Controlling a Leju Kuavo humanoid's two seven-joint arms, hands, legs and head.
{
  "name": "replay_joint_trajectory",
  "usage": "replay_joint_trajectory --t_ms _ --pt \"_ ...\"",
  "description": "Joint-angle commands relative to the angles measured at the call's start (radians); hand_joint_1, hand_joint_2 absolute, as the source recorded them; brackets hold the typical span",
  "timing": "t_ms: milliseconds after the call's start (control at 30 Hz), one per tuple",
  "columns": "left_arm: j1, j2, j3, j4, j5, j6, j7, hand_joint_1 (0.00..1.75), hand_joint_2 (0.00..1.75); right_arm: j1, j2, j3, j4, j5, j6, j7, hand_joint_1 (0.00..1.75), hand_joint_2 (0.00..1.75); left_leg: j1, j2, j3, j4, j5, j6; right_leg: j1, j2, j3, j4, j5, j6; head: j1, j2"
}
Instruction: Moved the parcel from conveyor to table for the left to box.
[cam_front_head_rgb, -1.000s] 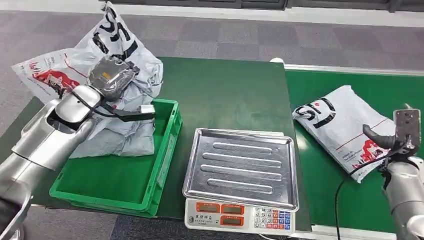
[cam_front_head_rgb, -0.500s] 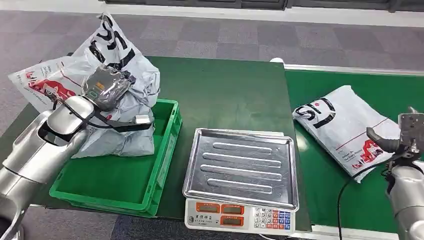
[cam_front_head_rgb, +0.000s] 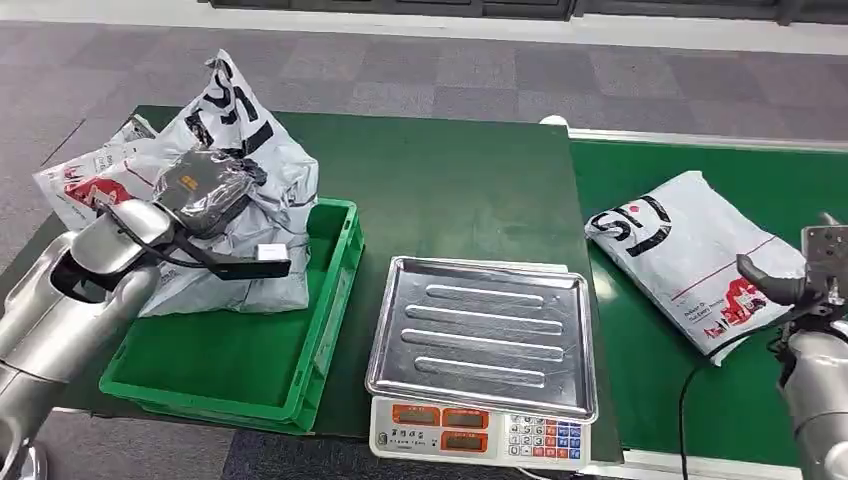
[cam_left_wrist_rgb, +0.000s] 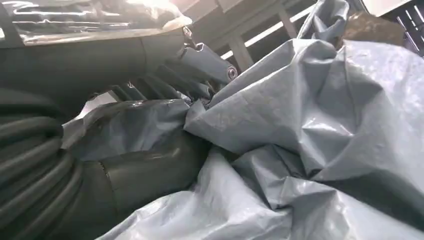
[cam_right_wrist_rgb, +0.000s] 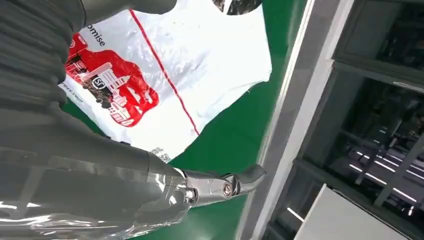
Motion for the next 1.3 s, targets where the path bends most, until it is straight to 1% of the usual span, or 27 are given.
replay_joint_trajectory --t_ms 33,100,133,167,233,367,433,533,567,633,700,800,833,933,967,1000,1067,1100,1167,1300 --pt "-0.009 0.011 0.021 0.000 0.041 -0.031 -0.011 1.75 1.75 -0.037 0.033 -0.039 0.035 -0.007 -0.008 0.000 0.00 1.75 0.000 0.001 0.001 0.000 0.000 0.000 0.000 0.002 0.001 0.000 0.000 0.000 0.000 0.000" --pt "0.006 0.021 0.024 -0.008 0.042 -0.029 -0.010 1.75 1.75 -0.015 0.032 -0.050 0.014 -0.012 -0.017 0.000 0.00 1.75 0.000 0.002 0.002 -0.001 -0.001 0.000 0.000 0.002 0.001 -0.001 0.000 0.000 0.000 0.000" --pt "0.013 0.019 0.024 -0.004 0.040 -0.030 -0.014 1.75 1.75 0.007 0.028 -0.062 -0.006 -0.019 -0.017 -0.002 0.00 1.75 0.001 0.001 0.001 0.000 -0.001 0.000 0.001 0.002 0.001 -0.001 0.000 0.000 0.000 0.000" --pt "0.012 0.014 0.022 0.002 0.037 -0.032 -0.017 1.75 1.75 0.024 0.025 -0.070 -0.021 -0.023 -0.012 -0.004 0.00 1.75 0.001 0.002 0.004 -0.002 -0.001 -0.001 0.001 0.002 0.004 -0.003 0.000 -0.001 0.000 0.000" --pt "-0.001 0.002 0.012 0.015 0.027 -0.033 -0.017 1.75 1.75 0.049 0.020 -0.087 -0.041 -0.027 -0.005 -0.006 0.00 1.75 0.001 0.000 0.004 -0.003 0.000 -0.001 0.001 0.001 0.005 -0.003 0.000 -0.001 0.000 0.000" --pt "-0.013 0.000 0.008 0.025 0.019 -0.037 -0.011 1.75 1.75 0.057 0.025 -0.096 -0.052 -0.024 -0.005 -0.006 0.00 1.75 0.001 -0.001 0.002 -0.001 -0.001 0.000 0.001 -0.001 0.003 -0.002 -0.001 -0.001 0.000 0.000" --pt "0.017 -0.002 0.023 0.043 0.014 -0.013 -0.004 1.75 1.75 0.059 0.021 -0.100 -0.054 -0.020 -0.009 -0.003 0.00 1.75 0.001 0.000 0.003 -0.002 -0.001 0.000 0.001 0.001 0.003 -0.002 0.000 -0.001 0.000 0.000" --pt "0.019 -0.041 0.022 0.121 -0.022 0.028 -0.023 1.75 1.75 0.085 -0.010 -0.110 -0.071 -0.034 0.013 -0.003 0.00 1.75 0.000 -0.001 0.002 -0.001 0.000 -0.001 0.000 0.000 0.002 -0.001 -0.001 -0.001 0.000 0.000" --pt "0.015 -0.052 0.023 0.147 -0.028 0.033 -0.021 1.75 1.75 0.092 -0.012 -0.112 -0.077 -0.038 0.018 -0.004 0.00 1.75 0.000 -0.001 0.004 -0.002 0.000 -0.001 0.000 -0.001 0.004 -0.002 -0.001 -0.001 0.000 0.000" --pt "0.021 -0.068 0.033 0.229 -0.057 0.089 -0.007 1.75 1.75 0.109 -0.011 -0.120 -0.092 -0.045 0.021 -0.004 0.00 1.75 0.000 -0.003 0.005 -0.003 0.000 -0.001 0.000 -0.002 0.005 -0.004 -0.001 -0.001 0.000 0.000" --pt "0.032 -0.076 0.054 0.313 -0.053 0.138 -0.025 1.75 1.75 0.115 -0.008 -0.123 -0.101 -0.048 0.018 -0.001 0.00 1.75 0.000 -0.001 0.004 -0.003 0.000 -0.001 0.000 -0.001 0.004 -0.003 -0.001 -0.001 0.000 0.000" --pt "0.041 -0.090 0.075 0.370 -0.064 0.198 -0.026 1.75 1.75 0.116 -0.017 -0.121 -0.104 -0.047 0.020 0.002 0.00 1.75 0.000 0.000 0.004 -0.002 -0.001 -0.001 0.000 0.000 0.003 -0.002 0.000 -0.001 0.000 0.000" --pt "0.050 -0.089 0.080 0.372 -0.075 0.212 -0.017 1.75 1.75 0.115 -0.020 -0.120 -0.105 -0.048 0.025 0.003 0.00 1.75 0.000 0.000 0.006 -0.004 0.000 -0.001 0.000 0.001 0.005 -0.004 0.000 -0.001 0.000 0.000" --pt "0.113 -0.075 0.115 0.349 -0.111 0.250 0.011 1.75 1.75 0.092 -0.006 -0.107 -0.096 -0.039 0.022 0.009 0.00 1.75 0.000 0.000 0.005 -0.003 -0.001 -0.001 0.000 0.001 0.003 -0.003 0.000 -0.001 0.000 0.000" --pt "0.127 -0.075 0.131 0.348 -0.124 0.257 0.015 1.75 1.75 0.085 -0.002 -0.103 -0.089 -0.033 0.019 0.010 0.00 1.75 -0.001 0.002 0.004 -0.002 -0.001 -0.001 -0.001 0.004 0.002 -0.002 0.000 -0.001 0.000 0.000" --pt "0.133 -0.076 0.140 0.352 -0.134 0.261 0.017 1.75 1.75 0.082 0.001 -0.101 -0.085 -0.030 0.016 0.010 0.00 1.75 0.000 0.003 0.006 -0.004 -0.001 -0.001 0.000 0.004 0.005 -0.004 0.000 -0.001 0.000 0.000" --pt "0.132 -0.079 0.148 0.368 -0.167 0.274 0.031 1.75 1.75 0.077 0.001 -0.097 -0.079 -0.029 0.013 0.009 0.00 1.75 0.000 0.003 0.003 -0.002 -0.002 -0.002 0.000 0.004 0.001 -0.002 0.000 -0.001 0.000 0.000" --pt "0.129 -0.083 0.158 0.381 -0.183 0.279 0.036 1.75 1.75 0.075 0.000 -0.095 -0.077 -0.030 0.013 0.008 0.00 1.75 0.000 0.004 0.005 -0.003 -0.002 -0.002 0.000 0.005 0.003 -0.003 0.000 -0.001 0.000 0.000" --pt "0.128 -0.082 0.163 0.390 -0.194 0.283 0.040 1.75 1.75 0.074 -0.003 -0.094 -0.076 -0.031 0.013 0.007 0.00 1.75 0.000 0.003 0.003 -0.002 -0.002 -0.002 0.000 0.004 0.001 -0.001 -0.001 -0.001 0.000 0.000" --pt "0.128 -0.077 0.186 0.432 -0.212 0.295 0.047 1.75 1.75 0.068 0.002 -0.092 -0.071 -0.029 0.011 0.007 0.00 1.75 0.000 0.003 0.004 -0.003 -0.002 -0.002 0.000 0.004 0.003 -0.002 0.000 -0.002 0.000 0.000"
